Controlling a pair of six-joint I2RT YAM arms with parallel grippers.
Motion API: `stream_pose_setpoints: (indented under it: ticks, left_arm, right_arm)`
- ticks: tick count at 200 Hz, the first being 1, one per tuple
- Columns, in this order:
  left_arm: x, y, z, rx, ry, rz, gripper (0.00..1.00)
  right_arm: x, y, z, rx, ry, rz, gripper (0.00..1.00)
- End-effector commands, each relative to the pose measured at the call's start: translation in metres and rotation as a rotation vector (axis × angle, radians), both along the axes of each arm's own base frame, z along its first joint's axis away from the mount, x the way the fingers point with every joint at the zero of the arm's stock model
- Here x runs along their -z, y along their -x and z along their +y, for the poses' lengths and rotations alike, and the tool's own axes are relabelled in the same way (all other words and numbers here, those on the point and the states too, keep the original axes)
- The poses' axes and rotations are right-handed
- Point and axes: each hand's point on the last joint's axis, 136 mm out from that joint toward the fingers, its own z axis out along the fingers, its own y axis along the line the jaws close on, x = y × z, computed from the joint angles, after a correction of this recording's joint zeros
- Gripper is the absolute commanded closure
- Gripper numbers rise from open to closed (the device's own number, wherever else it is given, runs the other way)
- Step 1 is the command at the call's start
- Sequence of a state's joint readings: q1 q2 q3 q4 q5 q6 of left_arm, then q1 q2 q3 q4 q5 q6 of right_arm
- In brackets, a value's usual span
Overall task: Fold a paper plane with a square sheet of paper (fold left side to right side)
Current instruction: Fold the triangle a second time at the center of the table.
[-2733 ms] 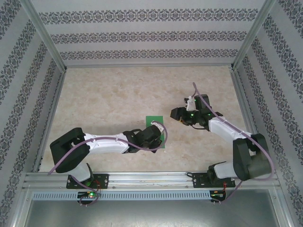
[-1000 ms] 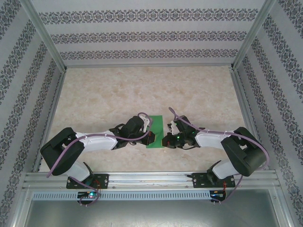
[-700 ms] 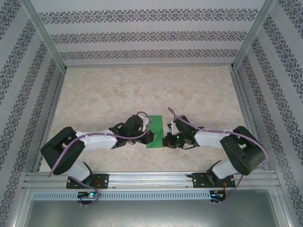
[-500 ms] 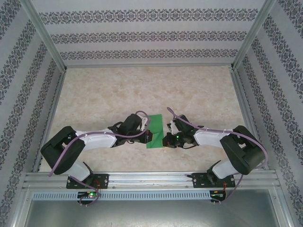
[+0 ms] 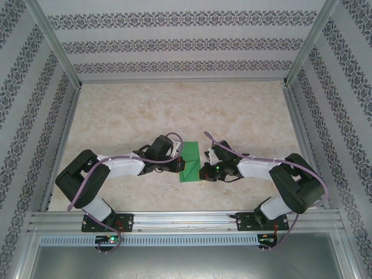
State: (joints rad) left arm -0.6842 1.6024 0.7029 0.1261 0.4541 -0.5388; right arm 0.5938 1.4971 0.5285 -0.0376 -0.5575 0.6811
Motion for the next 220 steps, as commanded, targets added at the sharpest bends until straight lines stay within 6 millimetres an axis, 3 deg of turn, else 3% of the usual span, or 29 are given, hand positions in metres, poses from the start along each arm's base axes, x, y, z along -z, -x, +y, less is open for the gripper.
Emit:
stream_pose_setpoints:
  ticks: [1,220]
  left_arm:
    - [0.0,-0.004,0.002,0.038,-0.019,-0.013,1.0]
    - [0.012,-0.023,0.015,0.039,-0.15,-0.052,1.0]
  right_arm:
    - [0.013,0.007,-0.008,-0.008,0.066,0.026,1.0]
    - [0.016,0.009,-0.008,-0.015,0.067,0.034,1.0]
